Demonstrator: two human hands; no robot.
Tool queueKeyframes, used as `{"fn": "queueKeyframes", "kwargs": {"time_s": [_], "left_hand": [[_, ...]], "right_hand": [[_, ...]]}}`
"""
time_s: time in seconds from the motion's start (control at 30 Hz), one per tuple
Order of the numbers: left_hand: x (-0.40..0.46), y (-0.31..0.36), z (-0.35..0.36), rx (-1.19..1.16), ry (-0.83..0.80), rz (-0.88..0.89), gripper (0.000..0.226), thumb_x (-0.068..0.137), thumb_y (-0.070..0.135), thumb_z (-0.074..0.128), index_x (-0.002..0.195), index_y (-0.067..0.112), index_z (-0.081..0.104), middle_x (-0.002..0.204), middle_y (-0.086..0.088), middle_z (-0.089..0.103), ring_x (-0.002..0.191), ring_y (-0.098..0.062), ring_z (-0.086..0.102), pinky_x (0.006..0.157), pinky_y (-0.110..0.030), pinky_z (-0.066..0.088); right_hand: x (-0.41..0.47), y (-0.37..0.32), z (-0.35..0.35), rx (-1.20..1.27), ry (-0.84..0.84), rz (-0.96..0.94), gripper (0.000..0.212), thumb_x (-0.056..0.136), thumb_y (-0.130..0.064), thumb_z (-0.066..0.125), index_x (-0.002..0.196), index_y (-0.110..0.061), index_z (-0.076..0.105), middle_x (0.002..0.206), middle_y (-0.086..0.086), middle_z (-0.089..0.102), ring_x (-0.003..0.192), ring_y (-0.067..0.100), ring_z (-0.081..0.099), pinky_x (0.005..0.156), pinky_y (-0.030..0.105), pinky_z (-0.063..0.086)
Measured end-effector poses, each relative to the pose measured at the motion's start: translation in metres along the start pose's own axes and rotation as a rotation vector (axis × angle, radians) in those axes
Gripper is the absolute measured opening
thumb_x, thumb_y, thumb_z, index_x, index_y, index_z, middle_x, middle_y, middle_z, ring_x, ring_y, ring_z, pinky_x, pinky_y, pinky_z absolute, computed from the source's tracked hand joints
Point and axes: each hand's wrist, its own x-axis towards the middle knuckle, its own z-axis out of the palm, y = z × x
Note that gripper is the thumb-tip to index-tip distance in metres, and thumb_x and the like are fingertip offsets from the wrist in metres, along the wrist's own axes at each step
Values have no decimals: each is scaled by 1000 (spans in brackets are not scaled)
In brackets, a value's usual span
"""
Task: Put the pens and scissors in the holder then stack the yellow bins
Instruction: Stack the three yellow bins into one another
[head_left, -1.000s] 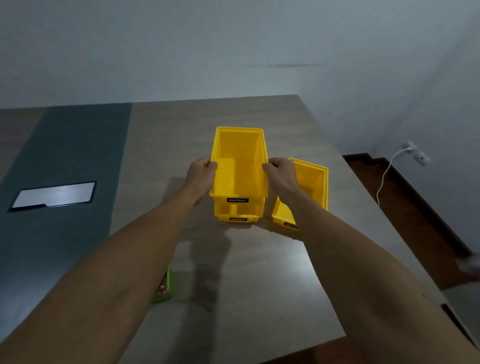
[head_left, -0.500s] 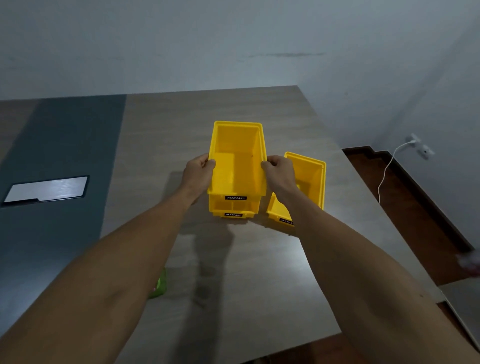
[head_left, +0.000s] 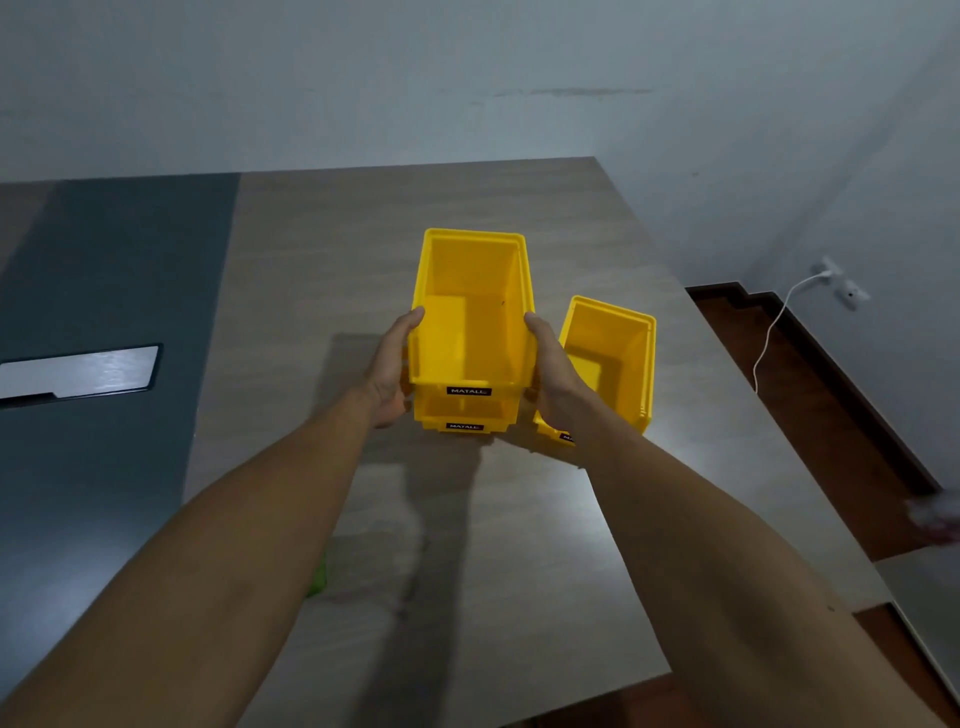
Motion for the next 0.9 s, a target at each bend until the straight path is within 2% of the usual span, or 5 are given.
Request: {"fn": "queueKeyframes", "kwargs": {"time_s": [0.07,0.4,0.6,0.8,0.9], "left_hand": [[-1,-4,-2,-23,1,-9,60,88,71,50,136,35,53,123,-6,69,105,-28,67,78,-40,54],[-30,-14,-16,0,106,-128,80,71,85,55,138,41,46,124,-6,62,108,-26,61,68,-47,49],[-38,-21,-15,-90,109,-80,74,79,66,63,142,30,50,131,-14,63,114,-33,62,91,-55,52],[-42,-21,-1,-153,171,-49,75,84,76,53,141,27,50,115,-12,70,92,-26,74,53,-39,60],[-42,-20,6,-132,213,-72,63,90,75,38,129,27,49,97,-7,67,77,-20,67,59,-37,47]], "right_hand": [[4,3,0,59,-16,40,41,98,-62,46,128,-34,50,116,2,69,100,25,66,78,45,55],[17,7,4,-5,-50,69,72,83,-70,63,142,-33,48,133,8,62,119,34,61,104,57,49],[16,1,-3,-32,-116,118,75,81,-62,68,142,-22,50,132,13,64,117,36,64,98,52,52],[15,2,-7,-81,-154,96,90,79,-78,63,152,-31,41,138,13,62,123,35,62,108,59,46],[15,-1,-8,-122,-141,98,95,78,-80,61,154,-27,39,139,13,61,122,34,62,109,58,46]]}}
